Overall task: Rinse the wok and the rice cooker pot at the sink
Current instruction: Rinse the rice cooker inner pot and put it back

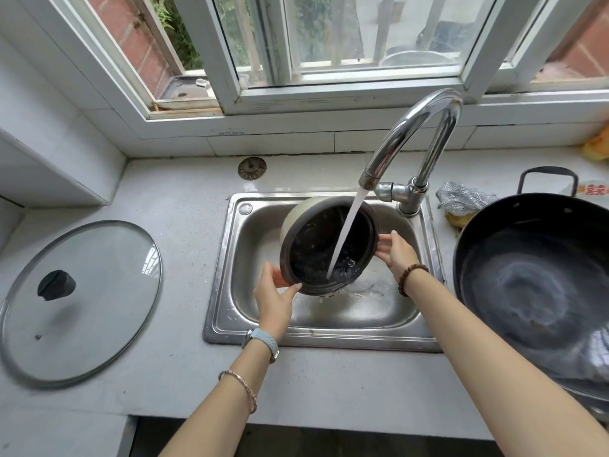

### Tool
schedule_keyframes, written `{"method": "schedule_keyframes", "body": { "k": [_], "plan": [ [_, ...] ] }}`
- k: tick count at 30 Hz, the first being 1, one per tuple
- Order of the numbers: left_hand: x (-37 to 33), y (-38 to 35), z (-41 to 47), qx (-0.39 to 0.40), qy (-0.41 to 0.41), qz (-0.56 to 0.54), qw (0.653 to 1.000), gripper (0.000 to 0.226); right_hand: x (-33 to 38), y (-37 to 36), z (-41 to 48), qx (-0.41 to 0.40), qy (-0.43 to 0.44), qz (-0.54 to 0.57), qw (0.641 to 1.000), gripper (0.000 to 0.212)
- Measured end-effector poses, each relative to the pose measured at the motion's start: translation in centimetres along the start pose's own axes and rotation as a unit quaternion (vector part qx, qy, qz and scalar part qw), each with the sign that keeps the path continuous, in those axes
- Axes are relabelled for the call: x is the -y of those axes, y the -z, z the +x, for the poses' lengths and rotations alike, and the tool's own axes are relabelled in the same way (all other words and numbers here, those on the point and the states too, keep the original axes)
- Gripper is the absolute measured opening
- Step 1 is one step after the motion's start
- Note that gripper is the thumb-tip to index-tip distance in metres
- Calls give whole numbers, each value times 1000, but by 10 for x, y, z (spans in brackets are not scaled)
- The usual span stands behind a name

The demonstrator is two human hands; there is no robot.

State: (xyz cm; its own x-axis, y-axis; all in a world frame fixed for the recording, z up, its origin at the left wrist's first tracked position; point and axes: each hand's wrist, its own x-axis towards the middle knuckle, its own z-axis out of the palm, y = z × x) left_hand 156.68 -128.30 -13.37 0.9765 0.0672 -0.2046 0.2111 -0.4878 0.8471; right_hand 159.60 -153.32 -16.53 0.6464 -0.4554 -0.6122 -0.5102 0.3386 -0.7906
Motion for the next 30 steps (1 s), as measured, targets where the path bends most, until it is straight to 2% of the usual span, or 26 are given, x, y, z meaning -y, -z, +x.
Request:
{"method": "schedule_keyframes", "body": {
  "k": [7, 14, 20, 26, 30],
  "plan": [
    [-1, 7, -6, -9, 5, -10, 1000, 31, -2, -5, -5, 7, -24, 2, 1000, 43],
    [-9, 41, -8, -33, -14, -2, 999, 34, -15, -26, -23, 44, -95, 3, 994, 48],
    [-27, 67, -7, -43, 22, -22, 999, 30, -34, -37, -37, 87, -138, -29, 986, 57],
    [-44, 77, -3, -36, 62, -78, 994, 31, -38, -39, -60, 84, -173, -90, 977, 49],
    [-52, 79, -3, -32, 71, -105, 991, 32, -41, -38, -68, 77, -181, -71, 978, 40]
  ]
}}
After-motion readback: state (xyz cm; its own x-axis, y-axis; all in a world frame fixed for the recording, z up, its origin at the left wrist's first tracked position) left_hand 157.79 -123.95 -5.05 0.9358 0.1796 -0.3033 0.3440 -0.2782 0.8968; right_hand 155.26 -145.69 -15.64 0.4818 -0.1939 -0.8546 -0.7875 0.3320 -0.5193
